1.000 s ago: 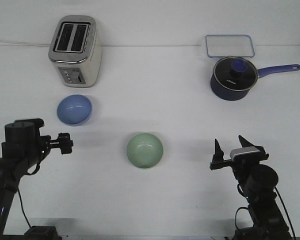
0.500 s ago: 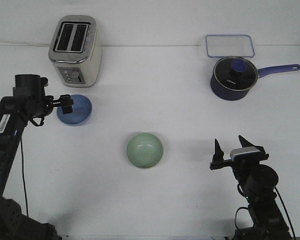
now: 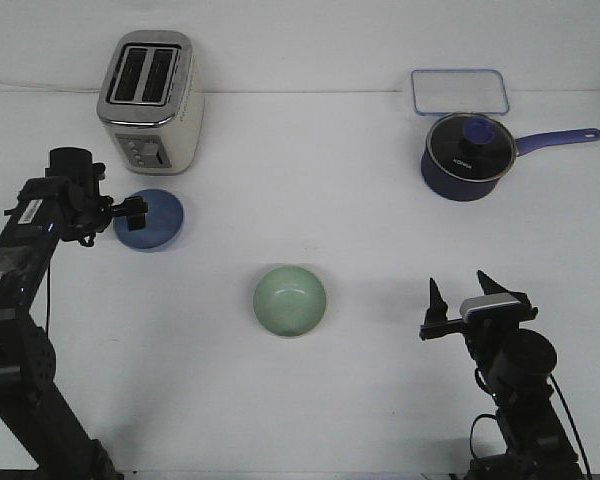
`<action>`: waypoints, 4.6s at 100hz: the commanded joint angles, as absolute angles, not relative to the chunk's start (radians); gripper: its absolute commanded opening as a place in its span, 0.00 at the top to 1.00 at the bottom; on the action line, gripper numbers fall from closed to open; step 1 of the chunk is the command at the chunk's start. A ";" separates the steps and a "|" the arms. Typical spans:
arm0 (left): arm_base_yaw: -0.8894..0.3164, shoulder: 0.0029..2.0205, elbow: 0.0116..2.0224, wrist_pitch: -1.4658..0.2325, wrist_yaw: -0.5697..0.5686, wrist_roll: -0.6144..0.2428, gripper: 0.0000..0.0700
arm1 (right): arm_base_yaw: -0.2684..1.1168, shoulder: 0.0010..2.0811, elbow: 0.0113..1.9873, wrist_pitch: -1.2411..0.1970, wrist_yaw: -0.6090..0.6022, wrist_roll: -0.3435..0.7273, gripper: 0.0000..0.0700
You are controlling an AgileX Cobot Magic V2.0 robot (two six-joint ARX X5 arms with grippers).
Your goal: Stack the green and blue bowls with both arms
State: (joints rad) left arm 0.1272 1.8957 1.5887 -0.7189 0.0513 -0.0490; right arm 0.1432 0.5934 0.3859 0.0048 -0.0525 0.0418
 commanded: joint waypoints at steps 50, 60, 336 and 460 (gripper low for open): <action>0.131 1.956 1.612 -0.686 0.052 -0.038 0.29 | 0.145 0.596 0.386 0.015 -0.051 0.052 0.19; 0.131 1.956 1.612 -0.686 0.052 -0.038 0.44 | 0.145 0.596 0.386 0.015 -0.052 0.052 0.19; -0.511 1.807 1.607 -0.876 0.259 -0.052 0.99 | 0.145 0.596 0.386 0.015 -0.052 0.052 0.19; -0.479 1.731 1.612 -0.864 0.262 -0.038 0.40 | 0.145 0.596 0.386 0.015 -0.052 0.052 0.19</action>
